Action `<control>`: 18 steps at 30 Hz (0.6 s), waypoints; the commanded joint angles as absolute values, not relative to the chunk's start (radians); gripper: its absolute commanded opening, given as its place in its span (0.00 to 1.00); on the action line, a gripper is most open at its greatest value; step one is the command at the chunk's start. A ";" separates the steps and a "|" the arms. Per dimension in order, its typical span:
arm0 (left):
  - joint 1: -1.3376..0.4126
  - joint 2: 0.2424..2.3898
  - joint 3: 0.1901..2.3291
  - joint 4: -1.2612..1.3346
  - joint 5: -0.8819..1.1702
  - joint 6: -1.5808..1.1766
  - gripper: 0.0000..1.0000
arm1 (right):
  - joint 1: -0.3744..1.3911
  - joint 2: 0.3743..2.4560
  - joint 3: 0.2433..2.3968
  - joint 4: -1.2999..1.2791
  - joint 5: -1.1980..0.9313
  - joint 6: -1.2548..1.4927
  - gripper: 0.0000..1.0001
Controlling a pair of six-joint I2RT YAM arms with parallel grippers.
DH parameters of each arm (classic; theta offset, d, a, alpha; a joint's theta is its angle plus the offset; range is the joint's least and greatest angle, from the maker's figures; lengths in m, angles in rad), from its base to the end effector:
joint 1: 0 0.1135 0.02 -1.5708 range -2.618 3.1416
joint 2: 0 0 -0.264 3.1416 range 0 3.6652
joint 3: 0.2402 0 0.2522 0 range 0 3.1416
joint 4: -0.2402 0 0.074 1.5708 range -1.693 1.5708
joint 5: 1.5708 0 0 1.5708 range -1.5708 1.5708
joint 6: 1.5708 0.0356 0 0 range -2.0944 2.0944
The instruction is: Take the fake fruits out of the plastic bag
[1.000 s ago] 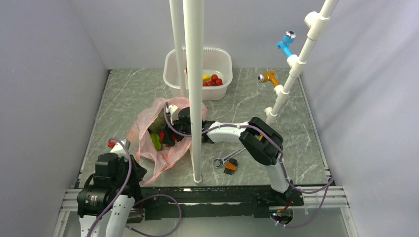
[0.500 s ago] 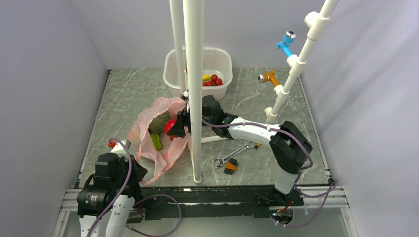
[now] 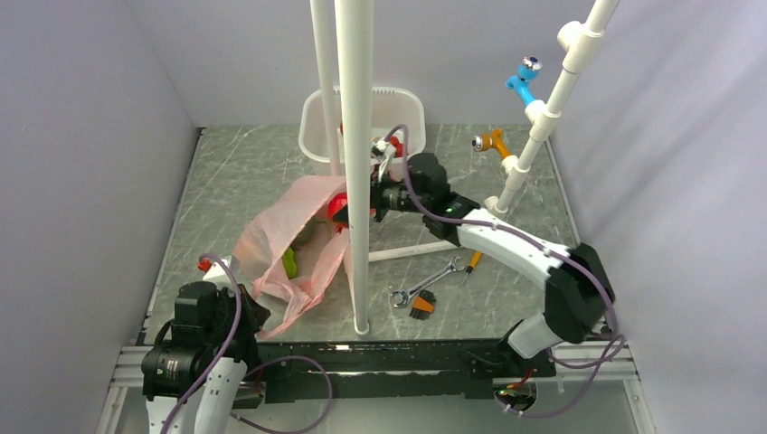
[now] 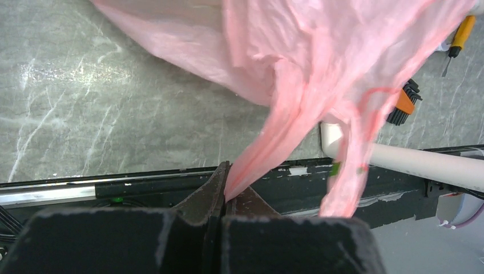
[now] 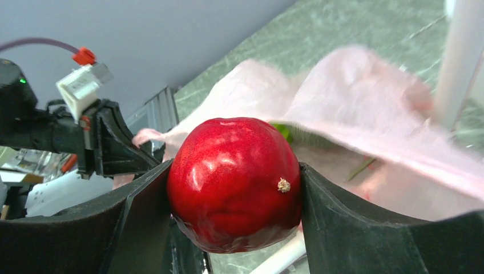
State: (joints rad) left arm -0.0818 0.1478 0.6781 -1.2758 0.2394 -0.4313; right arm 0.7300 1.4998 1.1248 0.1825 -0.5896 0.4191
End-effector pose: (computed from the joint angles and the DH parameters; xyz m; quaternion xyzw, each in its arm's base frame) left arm 0.0189 -0.0100 0.2544 -0.1110 0.9040 -0.2068 0.3574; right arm 0.2497 0.2501 0.3231 -0.2969 0.7010 0.5189 0.3889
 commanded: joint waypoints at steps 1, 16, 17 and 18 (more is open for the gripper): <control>-0.077 0.165 0.677 -1.239 0.256 -0.426 0.00 | 0.707 1.352 1.180 0.094 -0.476 0.319 0.00; -0.077 0.164 0.710 -1.206 0.229 -0.464 0.00 | 0.824 1.629 1.226 0.360 -0.811 0.624 0.00; -0.077 0.168 0.707 -1.204 0.230 -0.460 0.00 | 0.856 1.648 1.236 0.375 -0.816 0.639 0.00; -0.077 0.177 0.703 -1.205 0.233 -0.454 0.00 | 0.884 1.665 1.243 0.394 -0.822 0.662 0.00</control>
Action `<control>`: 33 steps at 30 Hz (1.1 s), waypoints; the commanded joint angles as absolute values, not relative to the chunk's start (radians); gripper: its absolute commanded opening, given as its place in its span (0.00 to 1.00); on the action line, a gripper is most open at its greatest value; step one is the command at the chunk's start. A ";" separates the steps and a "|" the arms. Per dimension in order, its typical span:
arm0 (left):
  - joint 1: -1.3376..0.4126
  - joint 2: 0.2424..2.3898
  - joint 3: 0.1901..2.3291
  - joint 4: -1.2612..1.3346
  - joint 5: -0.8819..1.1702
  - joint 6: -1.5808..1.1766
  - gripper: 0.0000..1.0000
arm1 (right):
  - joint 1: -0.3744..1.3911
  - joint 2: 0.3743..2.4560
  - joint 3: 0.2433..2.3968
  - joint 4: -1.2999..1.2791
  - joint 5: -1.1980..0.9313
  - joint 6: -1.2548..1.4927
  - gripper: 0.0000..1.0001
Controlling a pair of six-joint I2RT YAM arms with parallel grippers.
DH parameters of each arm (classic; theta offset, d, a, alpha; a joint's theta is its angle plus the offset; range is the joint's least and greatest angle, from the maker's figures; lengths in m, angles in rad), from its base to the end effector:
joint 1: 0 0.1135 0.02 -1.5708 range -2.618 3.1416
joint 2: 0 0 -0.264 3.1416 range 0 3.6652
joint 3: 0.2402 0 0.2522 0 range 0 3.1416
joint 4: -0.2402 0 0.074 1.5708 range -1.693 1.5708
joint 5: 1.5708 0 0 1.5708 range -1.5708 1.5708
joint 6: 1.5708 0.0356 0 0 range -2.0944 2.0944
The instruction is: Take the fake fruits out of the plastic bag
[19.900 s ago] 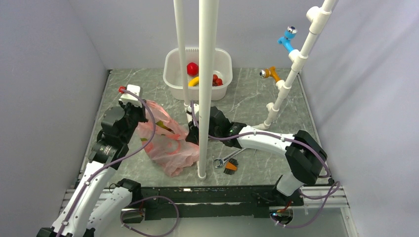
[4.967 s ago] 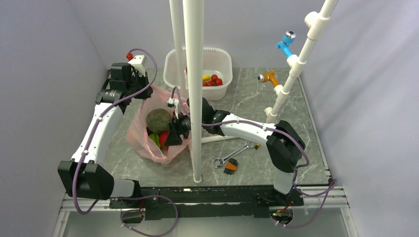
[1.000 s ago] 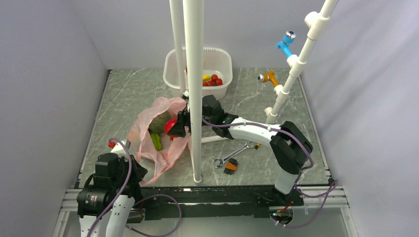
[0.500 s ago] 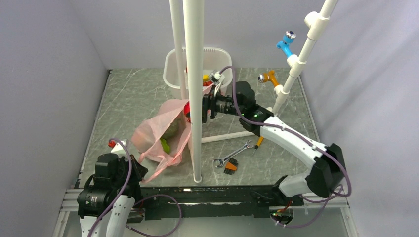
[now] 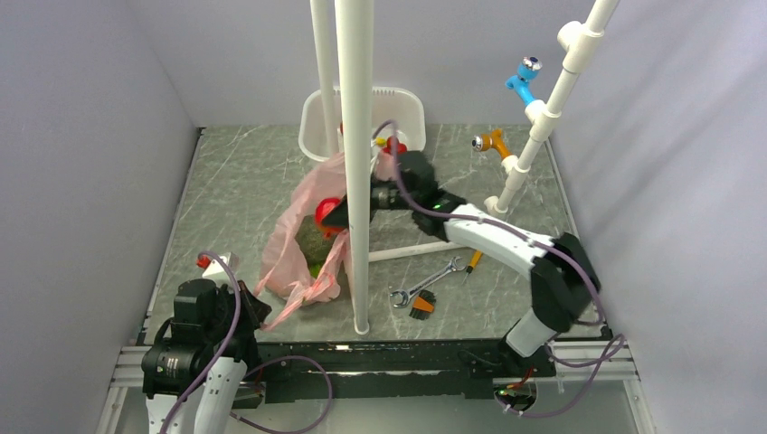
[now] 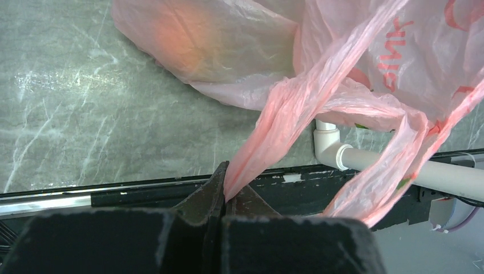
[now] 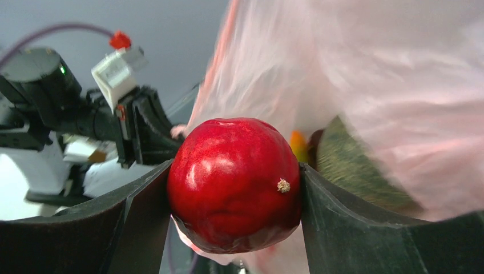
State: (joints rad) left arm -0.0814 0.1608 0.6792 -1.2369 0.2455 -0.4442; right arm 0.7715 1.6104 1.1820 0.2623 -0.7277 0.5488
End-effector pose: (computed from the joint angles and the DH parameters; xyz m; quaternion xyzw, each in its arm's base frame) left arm 0.0234 -0.0106 0.2578 -0.1132 0.8980 -0.2142 0.3672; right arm 0.2540 0.2801 0.3135 -0.3077 0.6834 0.5848 0.3103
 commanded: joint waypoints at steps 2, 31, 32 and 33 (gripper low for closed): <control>-0.077 0.187 0.690 -1.207 0.236 -0.450 0.00 | 0.917 1.682 1.247 0.449 -0.846 0.717 0.00; -0.077 0.193 0.663 -1.193 0.261 -0.448 0.00 | 0.646 1.564 1.643 -0.031 0.131 0.179 0.00; -0.077 0.193 0.663 -1.193 0.261 -0.448 0.00 | 0.639 1.612 1.684 -0.032 0.162 0.153 0.00; -0.077 0.193 0.663 -1.191 0.260 -0.449 0.00 | 0.634 1.660 1.723 -0.030 0.185 0.121 0.00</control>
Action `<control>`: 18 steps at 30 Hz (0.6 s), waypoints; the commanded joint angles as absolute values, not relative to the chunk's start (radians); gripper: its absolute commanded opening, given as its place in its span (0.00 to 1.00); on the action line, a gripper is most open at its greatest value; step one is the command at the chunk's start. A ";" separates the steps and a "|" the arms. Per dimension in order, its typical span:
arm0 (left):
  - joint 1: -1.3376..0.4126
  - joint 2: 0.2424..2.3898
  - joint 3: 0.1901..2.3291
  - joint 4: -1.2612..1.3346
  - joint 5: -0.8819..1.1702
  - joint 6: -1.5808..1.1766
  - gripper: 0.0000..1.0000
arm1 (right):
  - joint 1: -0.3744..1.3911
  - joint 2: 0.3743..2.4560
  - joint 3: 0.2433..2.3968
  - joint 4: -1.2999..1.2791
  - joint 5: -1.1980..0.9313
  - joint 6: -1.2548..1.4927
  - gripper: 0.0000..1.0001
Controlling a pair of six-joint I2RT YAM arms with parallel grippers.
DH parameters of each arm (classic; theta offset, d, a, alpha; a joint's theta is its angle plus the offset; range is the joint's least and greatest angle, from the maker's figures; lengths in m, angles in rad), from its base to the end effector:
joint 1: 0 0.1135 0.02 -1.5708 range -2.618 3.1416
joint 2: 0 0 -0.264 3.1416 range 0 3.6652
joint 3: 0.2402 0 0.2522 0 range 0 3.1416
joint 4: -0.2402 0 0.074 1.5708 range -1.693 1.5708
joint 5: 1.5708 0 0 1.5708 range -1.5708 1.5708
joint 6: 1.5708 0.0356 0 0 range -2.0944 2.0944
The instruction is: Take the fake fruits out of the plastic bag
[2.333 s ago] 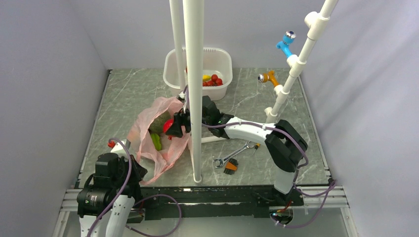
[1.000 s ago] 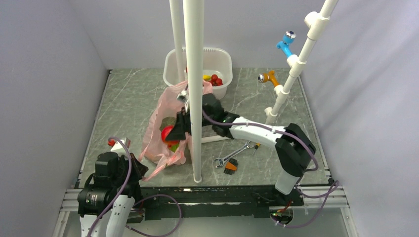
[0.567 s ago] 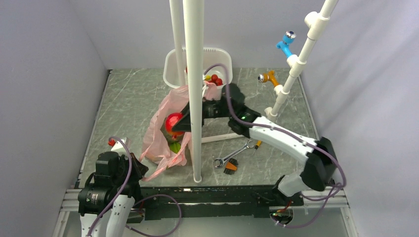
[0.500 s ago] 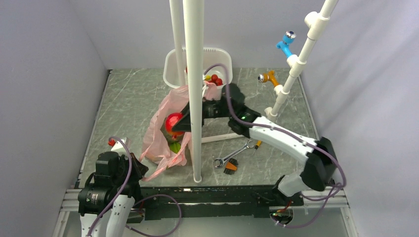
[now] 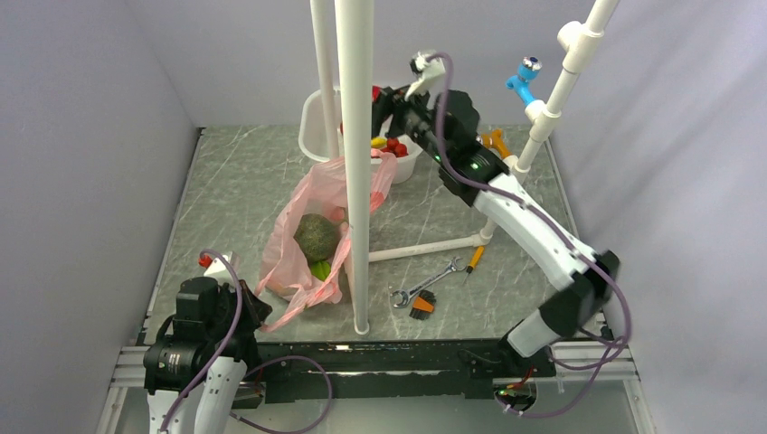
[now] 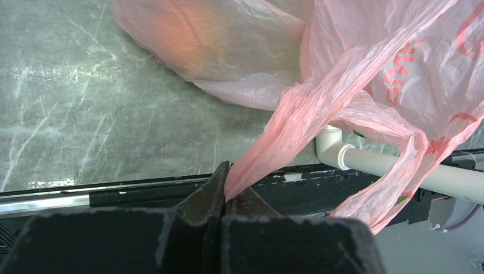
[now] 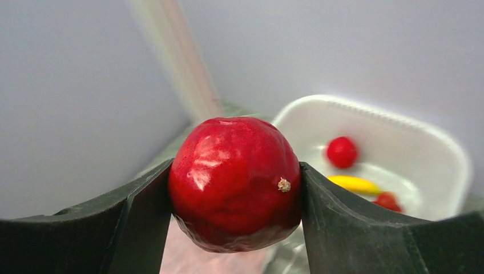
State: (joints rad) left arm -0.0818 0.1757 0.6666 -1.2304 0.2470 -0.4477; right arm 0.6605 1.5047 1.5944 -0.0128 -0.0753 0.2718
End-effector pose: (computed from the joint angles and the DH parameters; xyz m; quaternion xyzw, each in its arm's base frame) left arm 0.0272 -0.0110 0.2549 -0.1163 0.9018 -0.2136 0.3573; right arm 0.2750 0.2171 0.4670 -0.1582 0.6608 0.3524 0.6435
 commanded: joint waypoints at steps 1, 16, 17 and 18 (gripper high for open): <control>-0.077 0.190 0.662 -1.190 0.259 -0.449 0.00 | 0.630 1.708 1.758 -0.019 0.209 0.090 0.00; -0.077 0.193 0.660 -1.184 0.260 -0.447 0.00 | 0.504 2.315 2.235 -0.235 0.239 0.110 0.05; -0.077 0.198 0.660 -1.185 0.262 -0.446 0.00 | 0.495 2.326 2.238 -0.241 0.225 0.117 0.05; -0.077 0.201 0.660 -1.185 0.262 -0.446 0.00 | 0.486 2.331 2.231 -0.240 0.210 0.127 0.05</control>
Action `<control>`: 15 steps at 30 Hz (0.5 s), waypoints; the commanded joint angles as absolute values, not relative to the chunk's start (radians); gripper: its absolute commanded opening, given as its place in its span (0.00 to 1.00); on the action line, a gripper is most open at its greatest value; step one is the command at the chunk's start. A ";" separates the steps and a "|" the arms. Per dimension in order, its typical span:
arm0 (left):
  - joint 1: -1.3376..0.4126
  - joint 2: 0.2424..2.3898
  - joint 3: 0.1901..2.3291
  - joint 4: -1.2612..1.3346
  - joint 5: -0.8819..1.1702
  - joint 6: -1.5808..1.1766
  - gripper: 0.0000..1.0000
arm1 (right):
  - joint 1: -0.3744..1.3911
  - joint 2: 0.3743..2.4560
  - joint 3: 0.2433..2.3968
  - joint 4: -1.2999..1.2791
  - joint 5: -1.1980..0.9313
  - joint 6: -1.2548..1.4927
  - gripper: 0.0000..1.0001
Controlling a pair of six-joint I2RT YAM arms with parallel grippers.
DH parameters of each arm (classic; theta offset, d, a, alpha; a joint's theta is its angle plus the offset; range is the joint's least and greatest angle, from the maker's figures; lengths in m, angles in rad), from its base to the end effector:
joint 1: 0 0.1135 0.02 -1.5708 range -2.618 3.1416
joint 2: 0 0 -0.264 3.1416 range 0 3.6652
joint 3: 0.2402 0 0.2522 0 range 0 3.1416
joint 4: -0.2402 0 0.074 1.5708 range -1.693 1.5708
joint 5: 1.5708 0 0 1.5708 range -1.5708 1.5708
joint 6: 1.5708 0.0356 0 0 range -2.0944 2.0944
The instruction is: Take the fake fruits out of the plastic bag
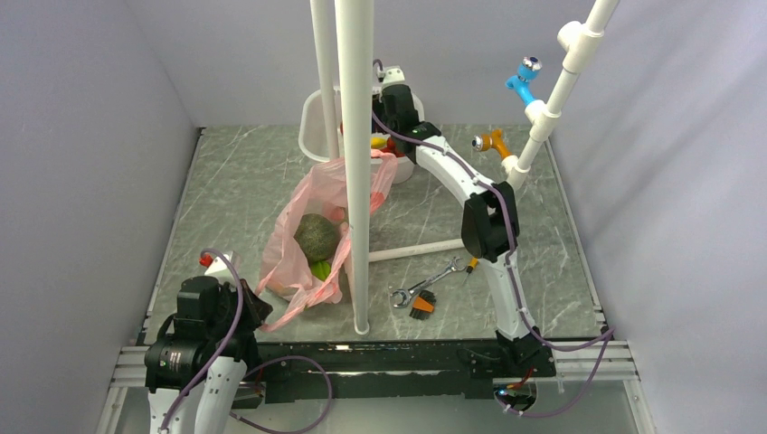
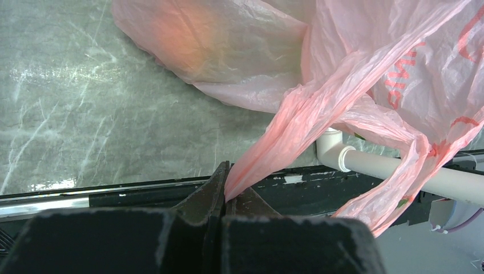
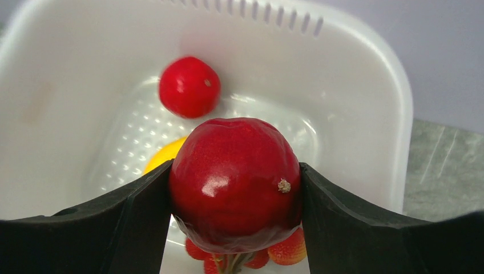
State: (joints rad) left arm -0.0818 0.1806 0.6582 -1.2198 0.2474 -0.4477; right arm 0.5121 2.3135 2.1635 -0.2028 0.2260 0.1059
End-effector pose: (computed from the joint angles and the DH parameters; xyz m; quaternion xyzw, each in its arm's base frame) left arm 0.0294 -0.0112 0.2535 -0.1164 0.9023 -0.2135 0.3560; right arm 0.4848 0.2634 0.2931 -0.1012 0.8112 0.0847 0.5696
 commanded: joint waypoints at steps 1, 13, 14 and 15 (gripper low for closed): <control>-0.077 0.202 0.660 -1.185 0.261 -0.448 0.00 | 0.481 2.333 2.215 -0.233 0.194 0.135 0.07; -0.077 0.206 0.660 -1.186 0.254 -0.452 0.00 | 0.474 2.455 2.267 -0.253 0.099 0.149 0.22; -0.077 0.205 0.659 -1.186 0.253 -0.452 0.00 | 0.473 2.465 2.274 -0.258 0.095 0.153 0.24; -0.077 0.205 0.660 -1.185 0.253 -0.452 0.00 | 0.474 2.475 2.282 -0.261 0.089 0.156 0.25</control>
